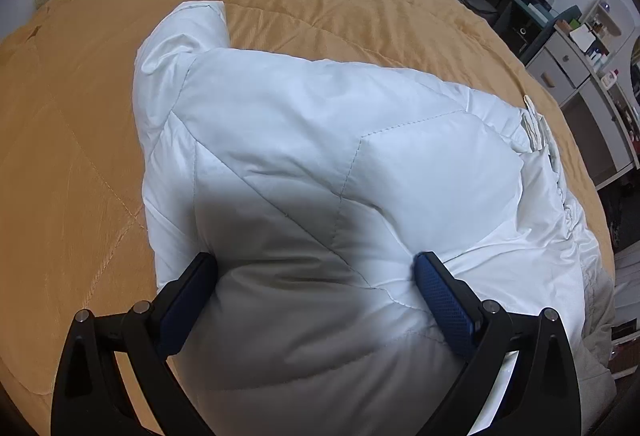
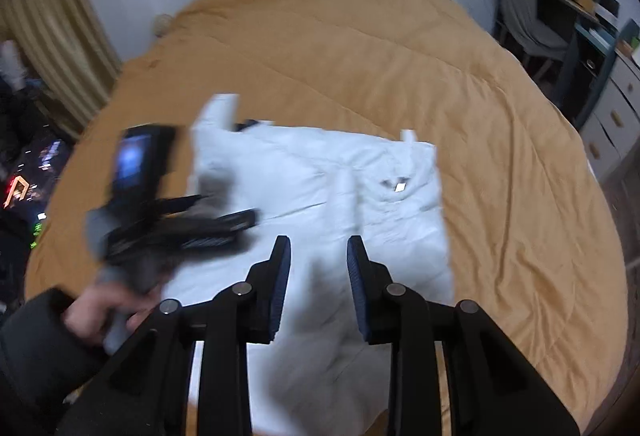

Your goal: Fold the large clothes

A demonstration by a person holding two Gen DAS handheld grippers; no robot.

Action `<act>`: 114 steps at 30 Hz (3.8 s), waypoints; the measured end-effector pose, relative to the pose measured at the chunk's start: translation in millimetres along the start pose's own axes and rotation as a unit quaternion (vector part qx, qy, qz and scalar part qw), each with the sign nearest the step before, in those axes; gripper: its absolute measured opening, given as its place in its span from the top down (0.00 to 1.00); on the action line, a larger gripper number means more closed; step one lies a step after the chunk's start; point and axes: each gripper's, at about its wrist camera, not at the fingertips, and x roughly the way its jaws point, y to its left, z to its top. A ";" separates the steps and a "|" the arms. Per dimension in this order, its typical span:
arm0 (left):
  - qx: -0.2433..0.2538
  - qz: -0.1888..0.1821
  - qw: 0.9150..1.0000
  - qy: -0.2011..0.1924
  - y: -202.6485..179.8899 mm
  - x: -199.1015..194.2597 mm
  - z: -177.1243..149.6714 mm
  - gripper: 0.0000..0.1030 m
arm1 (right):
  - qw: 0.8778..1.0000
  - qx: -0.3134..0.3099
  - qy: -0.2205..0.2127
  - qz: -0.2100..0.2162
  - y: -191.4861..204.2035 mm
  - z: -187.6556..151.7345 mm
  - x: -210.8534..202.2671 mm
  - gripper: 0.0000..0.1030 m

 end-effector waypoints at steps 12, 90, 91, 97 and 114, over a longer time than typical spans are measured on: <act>0.038 -0.035 0.998 -0.026 -50.9 -52.8 23.9 0.03 | 0.994 0.065 0.082 0.013 -22.8 -95.6 76.6 0.72; 0.026 -0.050 0.997 0.045 -24.0 -38.9 -116.3 0.00 | 0.995 0.062 0.046 -0.062 -12.2 -34.3 64.4 0.37; 0.017 -0.054 0.997 0.046 -20.2 -42.2 -112.6 0.00 | 0.992 0.054 0.061 -0.096 -11.9 -49.4 70.2 0.36; 0.020 -0.012 0.999 -0.049 -17.0 -83.0 -60.0 0.01 | 0.987 0.097 0.072 -0.101 -43.7 -96.0 103.8 0.24; -0.078 -0.137 0.987 0.034 34.2 -27.6 -12.2 0.00 | 0.968 0.236 0.056 0.060 -87.6 -133.3 50.0 0.00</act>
